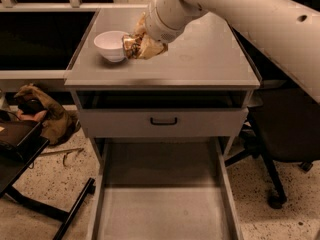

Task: Pick orange can from middle drawer and place on counter

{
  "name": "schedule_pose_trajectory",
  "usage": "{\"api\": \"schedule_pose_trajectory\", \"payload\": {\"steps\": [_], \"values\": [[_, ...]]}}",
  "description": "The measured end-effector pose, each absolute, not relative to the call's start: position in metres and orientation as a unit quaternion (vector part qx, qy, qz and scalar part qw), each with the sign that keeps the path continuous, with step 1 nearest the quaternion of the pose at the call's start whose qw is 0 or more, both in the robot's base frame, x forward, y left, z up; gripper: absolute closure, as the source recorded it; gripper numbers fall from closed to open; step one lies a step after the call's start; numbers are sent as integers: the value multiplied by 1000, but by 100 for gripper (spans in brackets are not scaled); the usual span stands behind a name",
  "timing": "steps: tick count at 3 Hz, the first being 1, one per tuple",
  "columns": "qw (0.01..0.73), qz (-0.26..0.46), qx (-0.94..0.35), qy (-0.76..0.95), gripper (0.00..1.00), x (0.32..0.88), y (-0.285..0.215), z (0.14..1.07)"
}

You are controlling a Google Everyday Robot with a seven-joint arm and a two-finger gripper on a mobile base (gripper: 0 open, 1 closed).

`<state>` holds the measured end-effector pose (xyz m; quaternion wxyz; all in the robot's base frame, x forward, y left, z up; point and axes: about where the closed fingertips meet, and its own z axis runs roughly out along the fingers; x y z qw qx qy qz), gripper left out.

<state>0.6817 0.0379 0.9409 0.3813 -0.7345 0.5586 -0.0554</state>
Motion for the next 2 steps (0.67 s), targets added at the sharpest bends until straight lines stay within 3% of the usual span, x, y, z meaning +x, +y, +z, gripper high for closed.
{"api": "schedule_pose_trajectory", "payload": {"steps": [2], "values": [[373, -92, -675, 629, 100, 735, -3, 867]]}}
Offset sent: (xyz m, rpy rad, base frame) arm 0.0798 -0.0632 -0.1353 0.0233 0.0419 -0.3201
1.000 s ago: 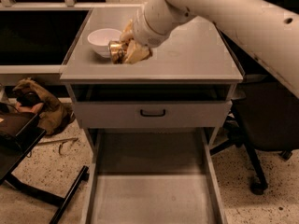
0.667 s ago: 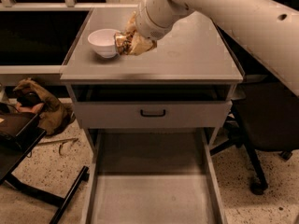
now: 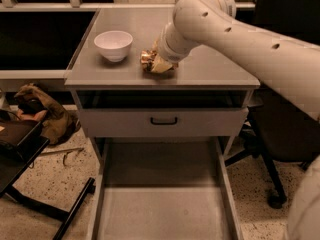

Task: Pick orange can from middle drawer and place on counter

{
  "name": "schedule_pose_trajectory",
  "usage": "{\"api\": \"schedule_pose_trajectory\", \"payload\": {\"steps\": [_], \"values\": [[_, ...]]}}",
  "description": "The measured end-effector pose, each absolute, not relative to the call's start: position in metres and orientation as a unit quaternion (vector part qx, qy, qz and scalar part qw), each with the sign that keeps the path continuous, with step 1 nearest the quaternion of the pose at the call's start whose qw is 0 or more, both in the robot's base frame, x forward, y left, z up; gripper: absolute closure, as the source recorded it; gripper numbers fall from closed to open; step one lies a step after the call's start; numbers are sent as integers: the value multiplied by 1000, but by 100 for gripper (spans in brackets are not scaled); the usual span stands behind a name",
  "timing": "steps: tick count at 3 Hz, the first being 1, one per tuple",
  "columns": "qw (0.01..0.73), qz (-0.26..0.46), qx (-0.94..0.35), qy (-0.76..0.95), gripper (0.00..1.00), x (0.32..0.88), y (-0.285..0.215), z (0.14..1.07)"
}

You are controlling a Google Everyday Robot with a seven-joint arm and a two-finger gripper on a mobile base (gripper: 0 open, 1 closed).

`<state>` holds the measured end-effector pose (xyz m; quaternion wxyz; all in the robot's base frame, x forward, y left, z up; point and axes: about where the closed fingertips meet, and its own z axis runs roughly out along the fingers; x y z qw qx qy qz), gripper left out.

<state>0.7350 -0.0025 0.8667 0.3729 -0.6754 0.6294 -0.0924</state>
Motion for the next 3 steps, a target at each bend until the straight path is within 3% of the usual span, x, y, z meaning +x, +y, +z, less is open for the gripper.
{"api": "schedule_pose_trajectory", "payload": {"steps": [2, 3], "values": [[373, -72, -656, 652, 100, 742, -10, 842], [373, -72, -656, 652, 81, 742, -10, 842]]}}
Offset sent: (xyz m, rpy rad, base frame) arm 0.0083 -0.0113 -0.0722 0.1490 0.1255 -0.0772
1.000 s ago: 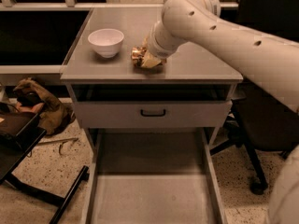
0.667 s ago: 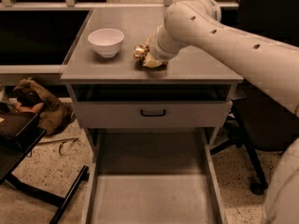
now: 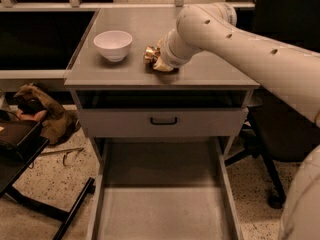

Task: Pick orange can from middle drawer and place on counter

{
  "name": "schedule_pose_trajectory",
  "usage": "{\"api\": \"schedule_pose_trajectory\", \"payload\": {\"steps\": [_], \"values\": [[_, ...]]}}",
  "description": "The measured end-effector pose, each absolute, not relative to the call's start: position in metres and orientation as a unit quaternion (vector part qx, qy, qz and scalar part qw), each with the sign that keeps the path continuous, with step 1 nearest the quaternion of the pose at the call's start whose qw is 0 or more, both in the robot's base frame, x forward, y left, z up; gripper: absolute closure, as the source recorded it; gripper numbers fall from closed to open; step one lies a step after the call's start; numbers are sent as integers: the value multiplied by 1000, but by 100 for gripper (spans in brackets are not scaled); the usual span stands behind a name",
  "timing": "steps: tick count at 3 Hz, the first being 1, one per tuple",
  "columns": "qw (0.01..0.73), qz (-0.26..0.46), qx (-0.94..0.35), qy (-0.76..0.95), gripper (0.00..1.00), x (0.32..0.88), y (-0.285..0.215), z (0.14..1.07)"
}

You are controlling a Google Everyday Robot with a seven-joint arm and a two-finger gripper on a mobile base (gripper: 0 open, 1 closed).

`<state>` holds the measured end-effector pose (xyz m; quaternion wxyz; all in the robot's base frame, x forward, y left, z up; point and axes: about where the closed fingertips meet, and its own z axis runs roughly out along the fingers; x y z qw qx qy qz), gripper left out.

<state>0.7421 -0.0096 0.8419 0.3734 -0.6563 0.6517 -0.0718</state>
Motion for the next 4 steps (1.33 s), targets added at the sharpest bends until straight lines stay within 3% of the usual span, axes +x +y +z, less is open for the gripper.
{"api": "schedule_pose_trajectory", "payload": {"steps": [3, 4], "values": [[373, -72, -656, 652, 12, 742, -9, 842], [373, -72, -656, 652, 0, 742, -9, 842]]}}
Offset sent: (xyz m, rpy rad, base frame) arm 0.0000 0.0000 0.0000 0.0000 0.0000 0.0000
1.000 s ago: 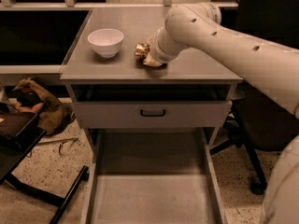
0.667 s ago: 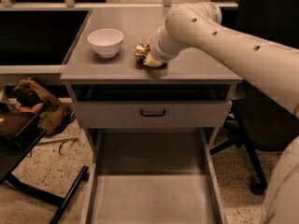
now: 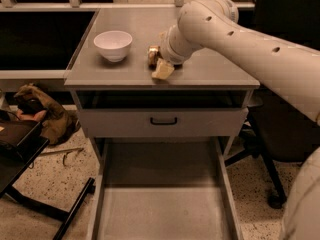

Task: Pick orange can from middle drawer and place on counter

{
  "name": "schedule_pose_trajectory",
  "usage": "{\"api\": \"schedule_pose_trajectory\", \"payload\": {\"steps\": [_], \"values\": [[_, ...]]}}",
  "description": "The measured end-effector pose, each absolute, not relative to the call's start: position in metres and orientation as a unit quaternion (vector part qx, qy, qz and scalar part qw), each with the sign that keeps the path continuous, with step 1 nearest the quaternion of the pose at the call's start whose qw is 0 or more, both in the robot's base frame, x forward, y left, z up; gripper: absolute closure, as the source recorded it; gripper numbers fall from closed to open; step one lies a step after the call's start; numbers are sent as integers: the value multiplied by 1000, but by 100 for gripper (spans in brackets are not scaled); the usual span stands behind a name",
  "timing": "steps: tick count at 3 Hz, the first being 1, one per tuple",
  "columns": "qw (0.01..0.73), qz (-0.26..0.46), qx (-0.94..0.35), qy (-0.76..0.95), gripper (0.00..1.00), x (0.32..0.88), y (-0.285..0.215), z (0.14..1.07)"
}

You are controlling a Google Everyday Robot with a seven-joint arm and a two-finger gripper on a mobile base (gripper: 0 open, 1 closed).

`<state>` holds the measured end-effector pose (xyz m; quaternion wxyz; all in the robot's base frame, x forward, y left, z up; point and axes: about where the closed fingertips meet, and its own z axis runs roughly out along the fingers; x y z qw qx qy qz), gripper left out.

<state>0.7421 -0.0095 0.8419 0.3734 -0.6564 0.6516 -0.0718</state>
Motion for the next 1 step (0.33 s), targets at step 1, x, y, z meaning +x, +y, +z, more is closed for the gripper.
{"api": "schedule_pose_trajectory", "payload": {"steps": [1], "values": [[373, -72, -656, 652, 0, 742, -9, 842]]}}
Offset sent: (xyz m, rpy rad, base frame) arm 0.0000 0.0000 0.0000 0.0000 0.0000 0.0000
